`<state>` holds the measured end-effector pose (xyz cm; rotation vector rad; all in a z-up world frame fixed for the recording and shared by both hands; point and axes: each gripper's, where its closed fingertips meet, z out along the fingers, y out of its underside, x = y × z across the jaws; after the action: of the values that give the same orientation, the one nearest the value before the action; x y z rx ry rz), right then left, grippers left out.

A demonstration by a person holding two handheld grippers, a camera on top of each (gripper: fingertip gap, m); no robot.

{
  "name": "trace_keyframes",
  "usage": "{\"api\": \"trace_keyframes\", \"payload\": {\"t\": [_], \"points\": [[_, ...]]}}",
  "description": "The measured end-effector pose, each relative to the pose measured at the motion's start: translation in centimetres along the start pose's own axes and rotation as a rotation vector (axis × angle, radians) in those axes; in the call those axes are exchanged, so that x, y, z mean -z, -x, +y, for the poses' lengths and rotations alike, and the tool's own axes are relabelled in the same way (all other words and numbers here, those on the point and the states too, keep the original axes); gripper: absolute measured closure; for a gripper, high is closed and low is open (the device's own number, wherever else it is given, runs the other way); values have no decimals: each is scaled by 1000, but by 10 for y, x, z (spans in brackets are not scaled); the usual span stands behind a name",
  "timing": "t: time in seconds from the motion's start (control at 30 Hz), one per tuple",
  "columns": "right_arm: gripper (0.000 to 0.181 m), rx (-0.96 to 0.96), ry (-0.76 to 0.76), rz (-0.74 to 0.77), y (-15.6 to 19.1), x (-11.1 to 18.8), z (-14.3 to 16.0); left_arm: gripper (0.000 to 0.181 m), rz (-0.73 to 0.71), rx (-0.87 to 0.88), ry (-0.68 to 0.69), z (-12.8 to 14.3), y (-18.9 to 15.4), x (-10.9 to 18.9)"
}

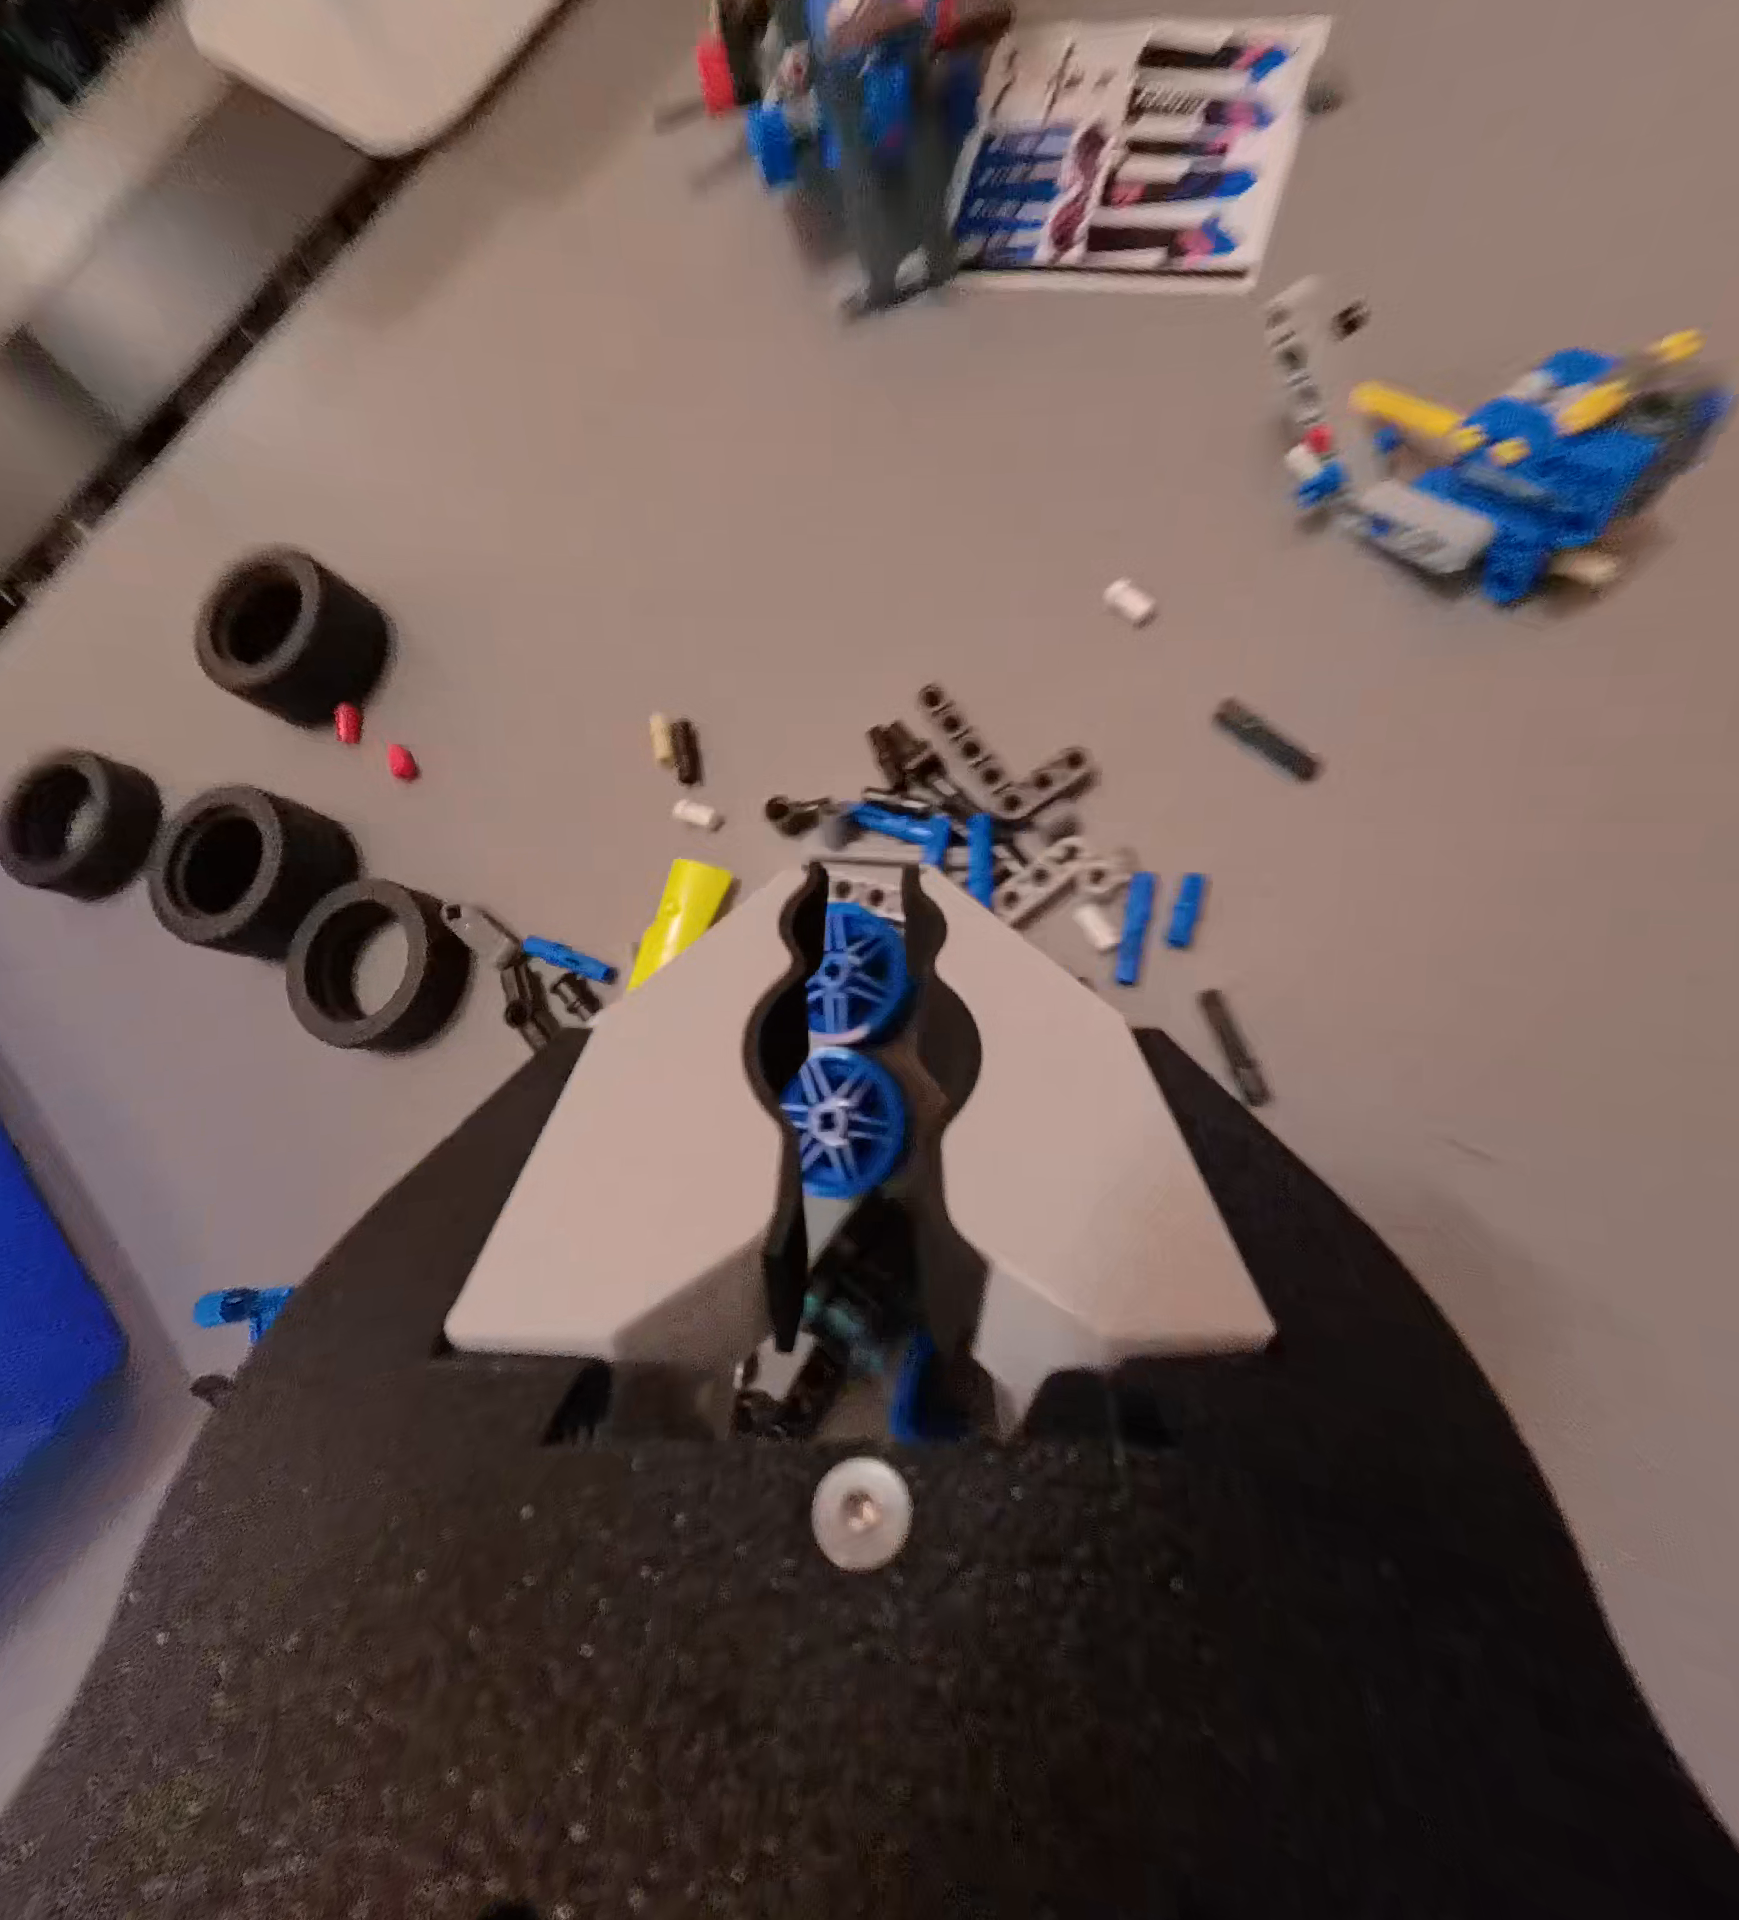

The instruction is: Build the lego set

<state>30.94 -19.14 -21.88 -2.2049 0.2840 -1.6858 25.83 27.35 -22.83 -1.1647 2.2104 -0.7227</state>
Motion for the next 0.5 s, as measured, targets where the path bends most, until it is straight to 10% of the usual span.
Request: {"api": "trace_keyframes", "payload": {"t": [0.5], "points": [[181,0,11,-12,2,-2,2,178,48,-16,38,-1,4,-33]]}}
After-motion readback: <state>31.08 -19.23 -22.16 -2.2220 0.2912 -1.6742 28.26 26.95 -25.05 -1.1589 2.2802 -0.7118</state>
